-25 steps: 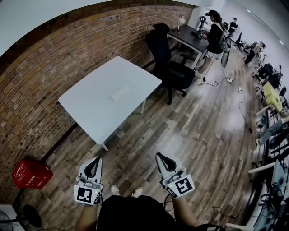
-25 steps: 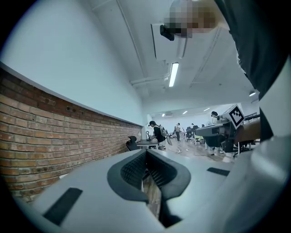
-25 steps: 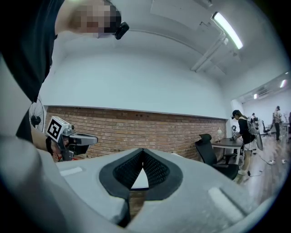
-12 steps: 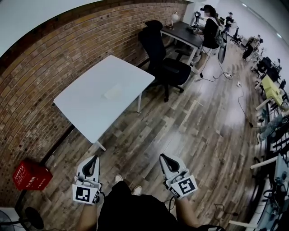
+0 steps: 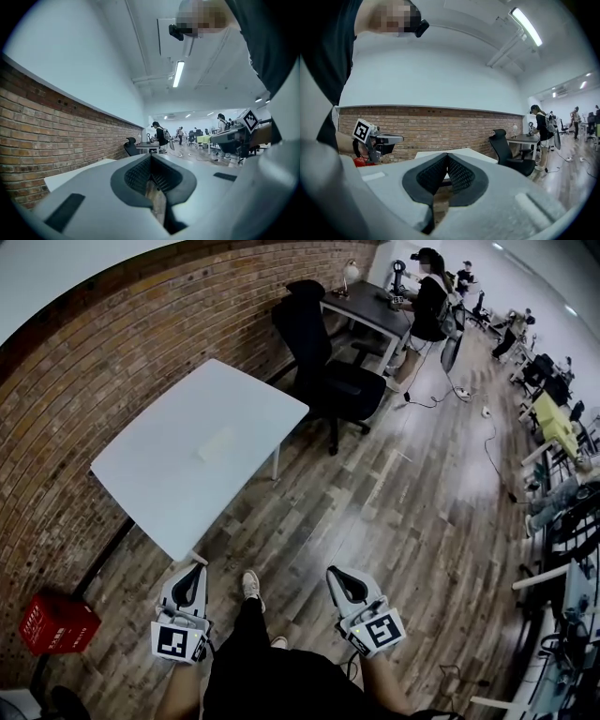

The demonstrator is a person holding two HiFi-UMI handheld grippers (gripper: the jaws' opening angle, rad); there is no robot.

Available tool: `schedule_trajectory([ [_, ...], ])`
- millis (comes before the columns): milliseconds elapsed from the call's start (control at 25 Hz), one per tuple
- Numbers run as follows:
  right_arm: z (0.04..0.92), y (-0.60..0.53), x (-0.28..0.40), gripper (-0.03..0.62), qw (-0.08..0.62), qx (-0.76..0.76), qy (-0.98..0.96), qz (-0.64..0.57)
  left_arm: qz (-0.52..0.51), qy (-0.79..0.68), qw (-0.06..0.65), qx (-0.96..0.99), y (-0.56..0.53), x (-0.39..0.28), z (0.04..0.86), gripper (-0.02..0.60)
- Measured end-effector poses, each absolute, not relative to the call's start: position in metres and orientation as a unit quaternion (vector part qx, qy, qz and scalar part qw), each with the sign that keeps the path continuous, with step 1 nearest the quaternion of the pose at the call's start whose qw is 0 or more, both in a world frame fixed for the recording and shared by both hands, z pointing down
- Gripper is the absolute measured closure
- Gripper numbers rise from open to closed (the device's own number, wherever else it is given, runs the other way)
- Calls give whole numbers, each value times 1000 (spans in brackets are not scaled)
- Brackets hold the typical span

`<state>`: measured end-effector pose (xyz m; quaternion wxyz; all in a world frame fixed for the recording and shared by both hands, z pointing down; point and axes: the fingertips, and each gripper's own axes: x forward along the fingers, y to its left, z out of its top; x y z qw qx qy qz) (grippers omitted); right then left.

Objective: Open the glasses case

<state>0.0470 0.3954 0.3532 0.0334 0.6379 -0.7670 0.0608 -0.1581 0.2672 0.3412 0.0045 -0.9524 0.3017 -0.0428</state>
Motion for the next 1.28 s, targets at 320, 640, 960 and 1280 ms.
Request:
schedule_trajectory([
  [320, 356, 265, 80, 589, 65, 615, -782, 76, -44, 306, -13, -951, 140, -117, 346, 575],
  [640, 321, 119, 69, 589, 46, 584, -810, 32, -43, 308, -27, -950, 9, -105, 350, 575],
  [960, 321, 64, 75, 589, 63, 580, -811, 35, -33, 301, -53, -952, -47, -91, 364, 575],
  [1280, 318, 18, 83, 589, 60, 539, -840, 20, -33, 344, -49, -937, -67, -96, 366, 575],
])
